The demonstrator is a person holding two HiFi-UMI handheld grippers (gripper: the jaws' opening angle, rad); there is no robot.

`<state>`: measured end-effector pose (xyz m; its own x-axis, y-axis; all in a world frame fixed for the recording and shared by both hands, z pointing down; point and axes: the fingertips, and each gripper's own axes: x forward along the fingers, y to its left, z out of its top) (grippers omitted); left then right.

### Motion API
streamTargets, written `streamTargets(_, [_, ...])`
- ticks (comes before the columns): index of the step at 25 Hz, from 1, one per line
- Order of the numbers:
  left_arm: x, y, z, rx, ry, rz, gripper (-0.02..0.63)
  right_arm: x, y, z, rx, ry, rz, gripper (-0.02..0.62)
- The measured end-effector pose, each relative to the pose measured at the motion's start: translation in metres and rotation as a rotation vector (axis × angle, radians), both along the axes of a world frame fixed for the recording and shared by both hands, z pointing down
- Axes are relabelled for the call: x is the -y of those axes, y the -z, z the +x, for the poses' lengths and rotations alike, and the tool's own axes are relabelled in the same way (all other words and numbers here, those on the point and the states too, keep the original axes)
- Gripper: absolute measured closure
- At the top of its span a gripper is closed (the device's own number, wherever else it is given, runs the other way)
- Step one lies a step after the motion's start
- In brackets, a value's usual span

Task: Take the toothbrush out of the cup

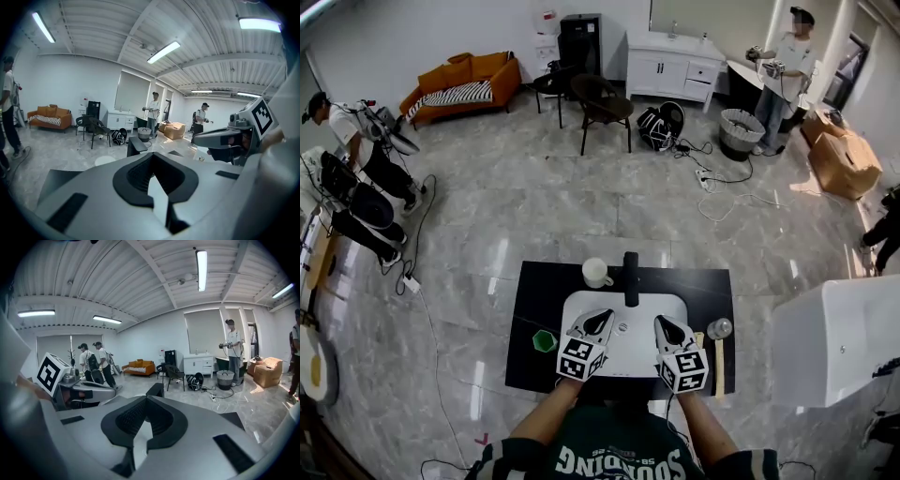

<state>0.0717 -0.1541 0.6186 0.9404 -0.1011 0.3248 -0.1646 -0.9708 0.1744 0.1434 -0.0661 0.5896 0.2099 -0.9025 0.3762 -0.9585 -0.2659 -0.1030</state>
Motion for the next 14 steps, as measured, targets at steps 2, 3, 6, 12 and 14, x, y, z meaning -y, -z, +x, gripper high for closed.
streamTargets(2, [-0.002,0.000,0.001,0.004,-0.004,-0.002,0.595,-0.002,0.001,0.001,0.002,-0.003,-0.001,0.557])
streamTargets(3, [-0.002,-0.001,0.001,0.005,-0.007,-0.003,0.595,-0.002,0.001,0.002,0.002,-0.005,0.000,0.557])
streamTargets(6, [-0.005,-0.004,0.003,0.008,-0.014,-0.005,0.595,-0.004,0.000,0.003,0.003,-0.008,0.003,0.557])
streamTargets(12, [-0.011,-0.006,0.005,0.015,-0.020,-0.012,0.595,-0.006,0.000,0.000,0.010,0.002,0.004,0.557])
streamTargets(14, [-0.015,-0.007,0.005,0.018,-0.021,-0.017,0.595,-0.009,0.000,0.000,0.013,0.006,0.000,0.557])
